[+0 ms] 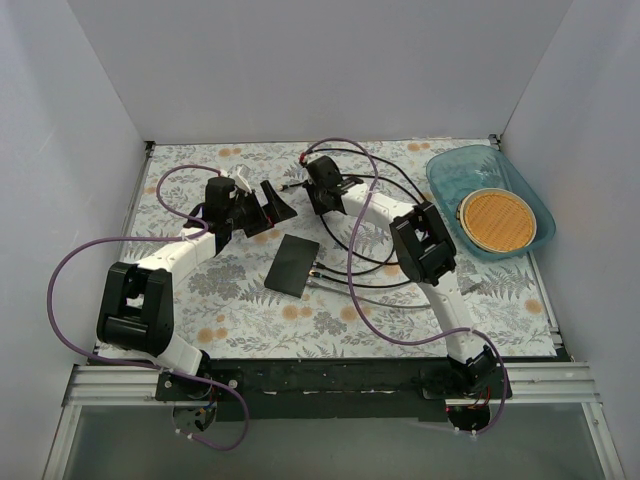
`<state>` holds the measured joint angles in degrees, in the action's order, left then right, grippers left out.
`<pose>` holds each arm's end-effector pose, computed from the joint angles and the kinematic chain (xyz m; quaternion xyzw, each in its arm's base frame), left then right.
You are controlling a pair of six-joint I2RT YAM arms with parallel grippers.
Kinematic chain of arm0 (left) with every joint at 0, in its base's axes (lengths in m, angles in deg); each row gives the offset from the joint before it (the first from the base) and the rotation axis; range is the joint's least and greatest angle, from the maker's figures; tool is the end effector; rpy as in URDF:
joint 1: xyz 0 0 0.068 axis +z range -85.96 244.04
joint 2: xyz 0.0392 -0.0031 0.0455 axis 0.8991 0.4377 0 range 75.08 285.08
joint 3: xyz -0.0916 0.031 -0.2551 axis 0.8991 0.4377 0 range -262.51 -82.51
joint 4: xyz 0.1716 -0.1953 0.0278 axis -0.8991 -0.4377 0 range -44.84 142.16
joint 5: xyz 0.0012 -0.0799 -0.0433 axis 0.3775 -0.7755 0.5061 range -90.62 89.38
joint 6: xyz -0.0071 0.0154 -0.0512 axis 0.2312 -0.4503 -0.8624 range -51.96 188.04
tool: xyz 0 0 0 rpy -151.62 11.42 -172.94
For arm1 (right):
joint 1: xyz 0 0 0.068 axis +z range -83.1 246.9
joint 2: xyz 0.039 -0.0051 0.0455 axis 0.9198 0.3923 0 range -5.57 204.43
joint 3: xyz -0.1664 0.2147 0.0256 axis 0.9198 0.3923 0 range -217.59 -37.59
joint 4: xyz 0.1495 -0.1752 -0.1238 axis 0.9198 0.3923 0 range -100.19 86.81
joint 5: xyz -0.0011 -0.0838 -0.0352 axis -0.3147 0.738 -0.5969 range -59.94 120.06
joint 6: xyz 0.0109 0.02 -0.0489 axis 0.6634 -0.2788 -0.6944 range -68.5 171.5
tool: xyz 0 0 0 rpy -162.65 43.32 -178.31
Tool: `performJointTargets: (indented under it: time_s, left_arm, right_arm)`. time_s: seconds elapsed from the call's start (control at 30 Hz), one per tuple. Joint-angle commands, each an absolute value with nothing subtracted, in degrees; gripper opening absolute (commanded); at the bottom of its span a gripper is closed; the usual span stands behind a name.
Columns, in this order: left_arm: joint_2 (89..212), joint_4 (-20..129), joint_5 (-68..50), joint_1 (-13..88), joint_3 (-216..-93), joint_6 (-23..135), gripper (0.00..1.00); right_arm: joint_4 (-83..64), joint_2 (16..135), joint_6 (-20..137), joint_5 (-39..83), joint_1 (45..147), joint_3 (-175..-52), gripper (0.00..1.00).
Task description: Insert the plug into the switch port
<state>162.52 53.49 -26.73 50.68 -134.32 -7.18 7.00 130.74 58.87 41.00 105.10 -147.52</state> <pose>0.3171 -0.0914 0.2235 -0.3522 0.7931 -0.4607 0.1863 0.4254 0.3261 0.1657 -0.2069 0.8919 0.0712 0.3957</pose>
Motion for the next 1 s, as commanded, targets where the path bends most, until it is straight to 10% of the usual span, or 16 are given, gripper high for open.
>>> performJointTargets:
  time_s: [0.0, 0.5, 0.97]
  left_arm:
    - [161.39, 53.48, -26.81, 50.77, -134.1, -5.7, 0.98]
    - [159.1, 57.43, -27.51, 50.77, -131.55, -5.44, 0.98]
    - [154.36, 70.62, -37.97, 50.69, -127.07, -8.6, 0.75]
  right_arm:
    - [11.26, 130.93, 59.5, 37.36, 103.91, -146.06, 0.14]
    - [0.27, 106.07, 49.76, 4.25, 102.33, -125.93, 0.01]
    - [-5.44, 97.36, 51.15, -23.47, 100.92, -116.52, 0.01]
